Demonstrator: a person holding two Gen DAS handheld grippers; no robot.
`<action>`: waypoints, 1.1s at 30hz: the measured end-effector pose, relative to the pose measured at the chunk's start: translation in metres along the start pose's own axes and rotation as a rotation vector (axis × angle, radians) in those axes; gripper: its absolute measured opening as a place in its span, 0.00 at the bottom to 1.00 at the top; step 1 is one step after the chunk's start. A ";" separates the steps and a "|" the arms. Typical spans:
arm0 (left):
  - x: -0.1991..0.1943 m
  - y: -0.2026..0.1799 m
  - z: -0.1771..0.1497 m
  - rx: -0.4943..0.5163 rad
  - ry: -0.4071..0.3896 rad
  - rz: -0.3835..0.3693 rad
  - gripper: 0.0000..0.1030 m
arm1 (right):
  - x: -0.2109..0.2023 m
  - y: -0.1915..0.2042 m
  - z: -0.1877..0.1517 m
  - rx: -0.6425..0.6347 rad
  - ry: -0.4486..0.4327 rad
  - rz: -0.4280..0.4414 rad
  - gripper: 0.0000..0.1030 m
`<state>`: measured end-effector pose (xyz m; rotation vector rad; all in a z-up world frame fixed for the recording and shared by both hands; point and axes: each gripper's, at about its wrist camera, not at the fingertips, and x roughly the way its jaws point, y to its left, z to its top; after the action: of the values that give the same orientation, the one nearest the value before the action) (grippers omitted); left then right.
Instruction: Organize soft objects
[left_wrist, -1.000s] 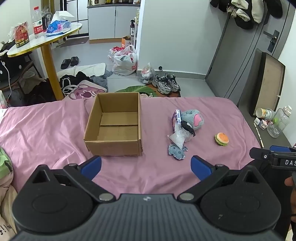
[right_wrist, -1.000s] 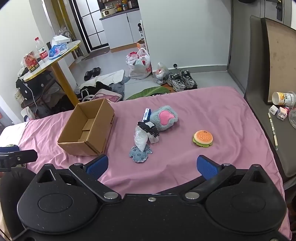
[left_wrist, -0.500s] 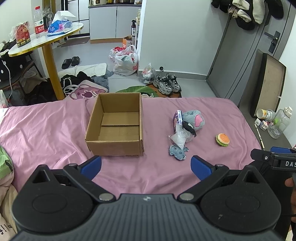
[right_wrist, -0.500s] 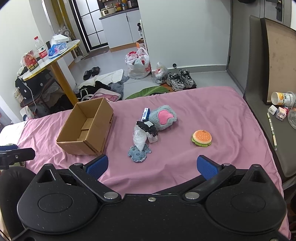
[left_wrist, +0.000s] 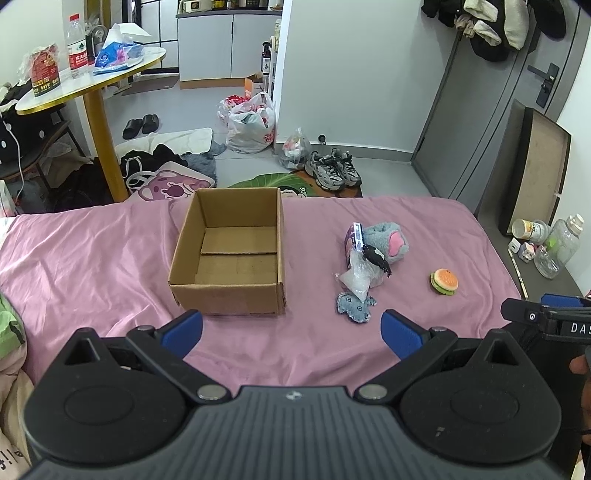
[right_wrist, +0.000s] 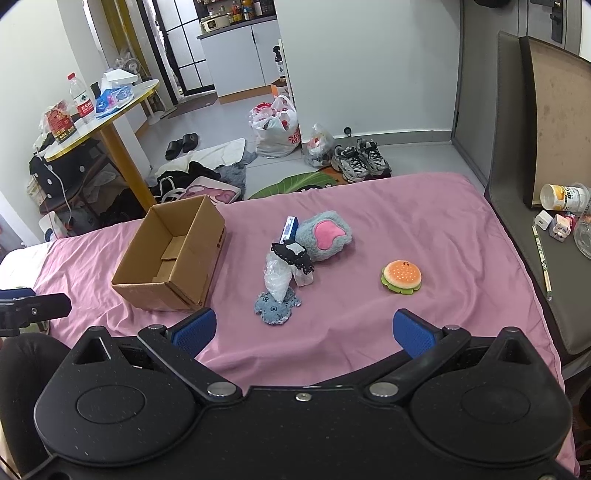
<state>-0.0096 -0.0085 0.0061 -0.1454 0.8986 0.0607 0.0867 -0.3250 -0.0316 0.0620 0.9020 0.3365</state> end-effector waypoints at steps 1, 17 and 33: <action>0.001 0.000 0.000 -0.001 0.001 -0.001 0.99 | 0.000 0.000 0.000 0.001 -0.009 0.004 1.00; 0.069 -0.005 -0.004 0.011 0.162 0.018 0.99 | 0.051 -0.015 -0.005 -0.006 0.123 -0.075 1.00; 0.131 -0.019 0.010 -0.014 0.234 -0.027 0.98 | 0.101 -0.038 0.016 0.107 0.215 -0.027 1.00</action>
<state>0.0816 -0.0268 -0.0887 -0.1803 1.1301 0.0246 0.1662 -0.3282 -0.1056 0.1140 1.1332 0.2727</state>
